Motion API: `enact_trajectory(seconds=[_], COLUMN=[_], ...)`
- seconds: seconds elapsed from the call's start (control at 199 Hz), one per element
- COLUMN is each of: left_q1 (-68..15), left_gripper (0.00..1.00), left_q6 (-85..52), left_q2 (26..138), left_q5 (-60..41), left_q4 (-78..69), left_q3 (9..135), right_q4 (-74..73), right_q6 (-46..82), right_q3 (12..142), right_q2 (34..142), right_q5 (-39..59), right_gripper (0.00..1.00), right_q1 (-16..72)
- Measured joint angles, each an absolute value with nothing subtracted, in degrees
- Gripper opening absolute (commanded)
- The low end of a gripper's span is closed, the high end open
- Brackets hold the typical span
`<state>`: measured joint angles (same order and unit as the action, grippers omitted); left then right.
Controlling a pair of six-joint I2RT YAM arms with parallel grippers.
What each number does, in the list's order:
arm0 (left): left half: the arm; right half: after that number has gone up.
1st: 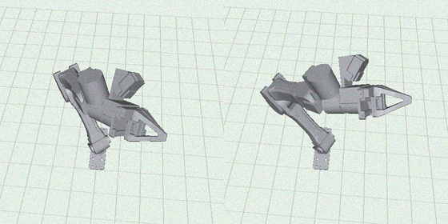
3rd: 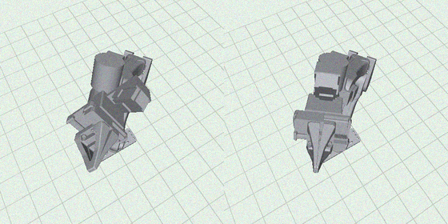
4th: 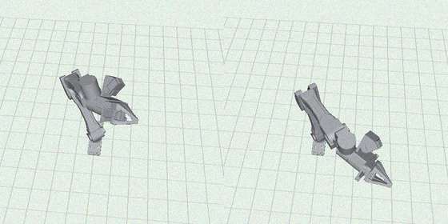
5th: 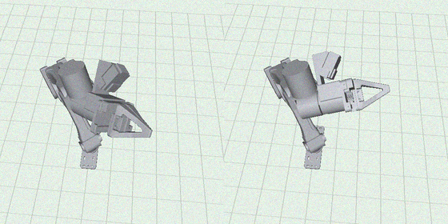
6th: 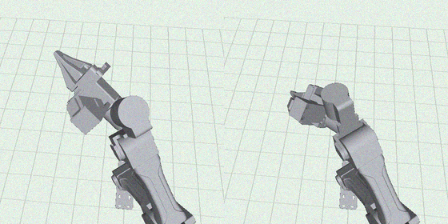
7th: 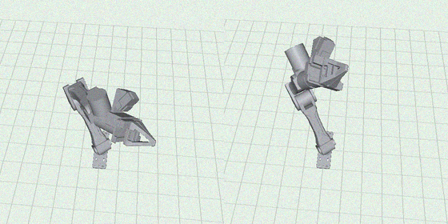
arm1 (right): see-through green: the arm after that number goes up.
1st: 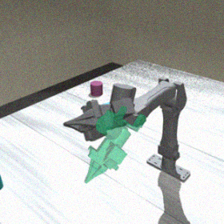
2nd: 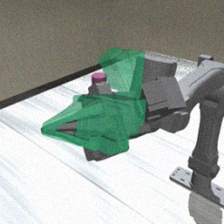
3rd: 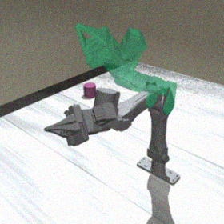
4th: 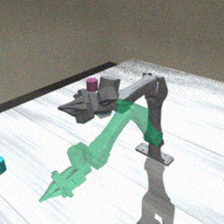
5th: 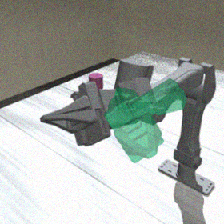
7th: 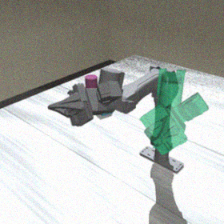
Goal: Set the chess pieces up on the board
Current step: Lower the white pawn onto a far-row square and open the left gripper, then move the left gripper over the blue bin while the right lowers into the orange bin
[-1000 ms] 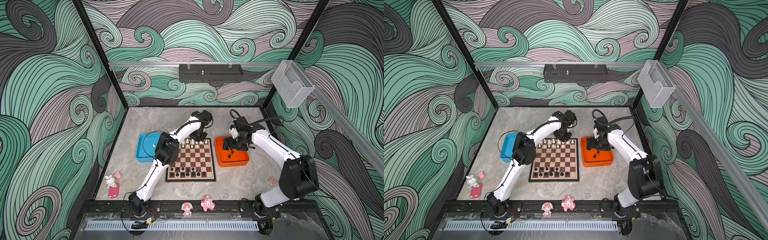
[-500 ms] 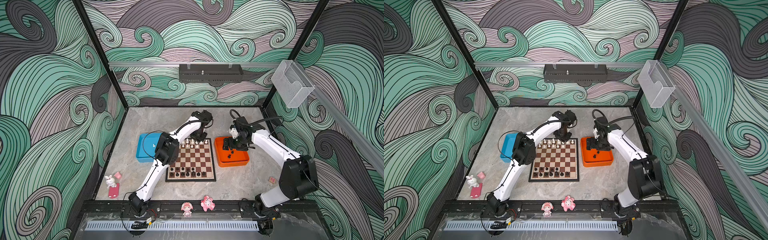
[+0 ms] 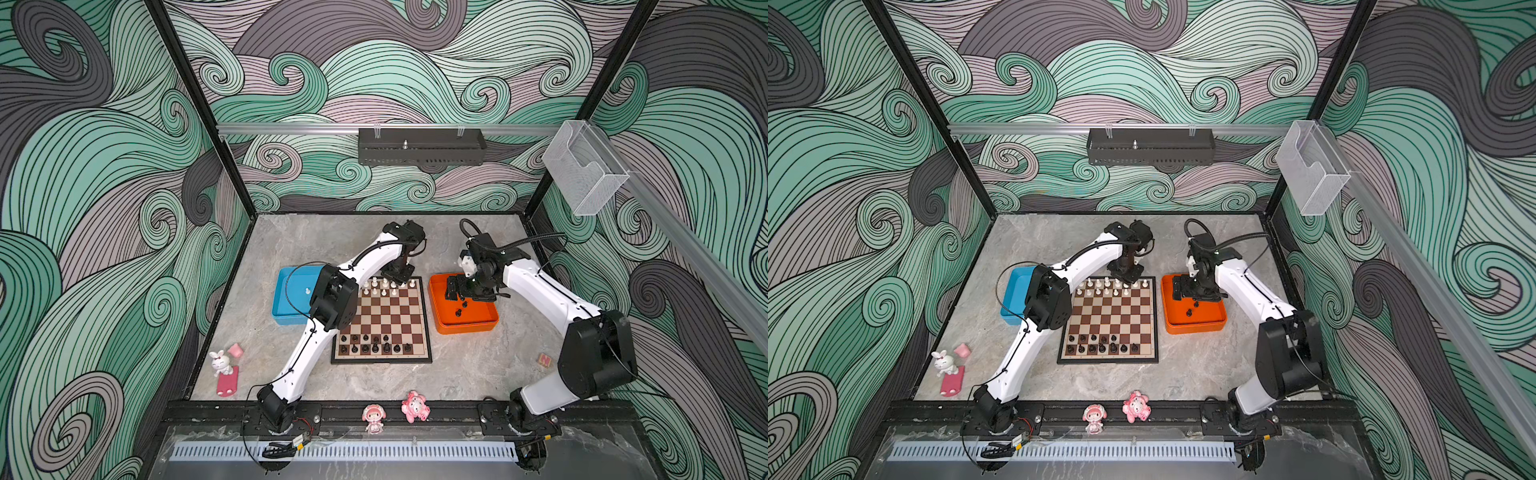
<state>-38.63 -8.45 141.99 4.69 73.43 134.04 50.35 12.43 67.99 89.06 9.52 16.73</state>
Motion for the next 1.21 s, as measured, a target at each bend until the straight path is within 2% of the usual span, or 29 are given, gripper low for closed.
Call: enact_trajectory(seconds=[0.533, 0.84, 1.031, 1.207], left_q1=[-38.63, -38.3, -34.54, -25.28], left_gripper=[0.4, 0.45, 0.69, 0.92], left_q6=[-8.38, -8.58, -9.19, -10.24], left_q2=[135.33, 124.42, 111.61, 101.93], left_q5=[4.82, 7.07, 6.39, 4.1], left_q4=[73.49, 73.19, 70.54, 67.48], left_q3=[134.04, 130.61, 119.33, 107.31], right_q4=[50.37, 50.83, 51.64, 51.92], right_q6=[12.47, 12.58, 12.62, 13.52], right_q3=[67.99, 68.29, 70.61, 70.63], right_q2=[87.22, 87.0, 88.51, 91.98], right_q5=[9.5, 9.19, 9.06, 9.15], right_gripper=[0.92, 0.95, 0.96, 0.88], right_q1=[16.73, 16.29, 14.04, 13.65])
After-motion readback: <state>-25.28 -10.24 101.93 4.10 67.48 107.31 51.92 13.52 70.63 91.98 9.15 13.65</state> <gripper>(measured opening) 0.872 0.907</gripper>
